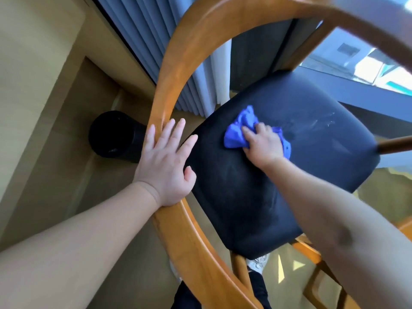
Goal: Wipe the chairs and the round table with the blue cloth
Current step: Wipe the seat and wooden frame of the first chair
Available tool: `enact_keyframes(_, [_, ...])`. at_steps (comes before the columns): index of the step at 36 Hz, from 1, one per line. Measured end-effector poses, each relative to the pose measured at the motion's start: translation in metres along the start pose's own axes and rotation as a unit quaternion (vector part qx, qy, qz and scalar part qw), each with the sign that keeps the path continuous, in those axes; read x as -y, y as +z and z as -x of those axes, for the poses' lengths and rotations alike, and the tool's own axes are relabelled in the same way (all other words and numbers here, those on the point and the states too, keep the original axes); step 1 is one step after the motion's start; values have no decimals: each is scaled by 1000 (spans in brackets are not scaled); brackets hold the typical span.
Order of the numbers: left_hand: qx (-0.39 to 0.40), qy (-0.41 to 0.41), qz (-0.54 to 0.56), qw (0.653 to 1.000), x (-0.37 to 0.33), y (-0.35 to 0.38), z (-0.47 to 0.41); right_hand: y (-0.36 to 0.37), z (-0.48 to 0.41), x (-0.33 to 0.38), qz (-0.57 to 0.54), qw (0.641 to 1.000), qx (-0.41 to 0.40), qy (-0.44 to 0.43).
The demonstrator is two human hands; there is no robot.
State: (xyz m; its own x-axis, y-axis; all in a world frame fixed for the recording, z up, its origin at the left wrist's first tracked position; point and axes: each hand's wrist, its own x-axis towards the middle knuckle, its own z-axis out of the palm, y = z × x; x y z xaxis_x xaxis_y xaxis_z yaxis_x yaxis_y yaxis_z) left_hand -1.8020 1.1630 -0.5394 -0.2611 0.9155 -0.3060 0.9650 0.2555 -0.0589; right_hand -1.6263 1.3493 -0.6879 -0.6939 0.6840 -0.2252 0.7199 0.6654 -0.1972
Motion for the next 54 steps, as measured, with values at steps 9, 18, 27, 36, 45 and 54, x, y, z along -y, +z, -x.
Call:
enact_keyframes(9, [-71, -169, 130, 974, 0, 2, -1, 18, 50, 27, 13, 975, -6, -222])
enact_keyframes(18, [-34, -155, 105, 982, -2, -2, 1, 10, 9, 9, 34, 945, -14, -326])
enact_keyframes(27, [-29, -92, 108, 990, -3, -5, 0, -7, -42, -21, 17, 959, -41, -279])
enact_keyframes(36, [-23, -55, 99, 993, 0, -5, -1, -26, -100, -74, 28, 997, -68, -36])
enact_keyframes(45, [-24, -58, 107, 992, 1, -4, 0, -32, -115, -75, -1, 995, -43, 87])
enact_keyframes(54, [-19, -58, 113, 992, 2, -3, -1, -14, -89, 29, 30, 994, 36, -94])
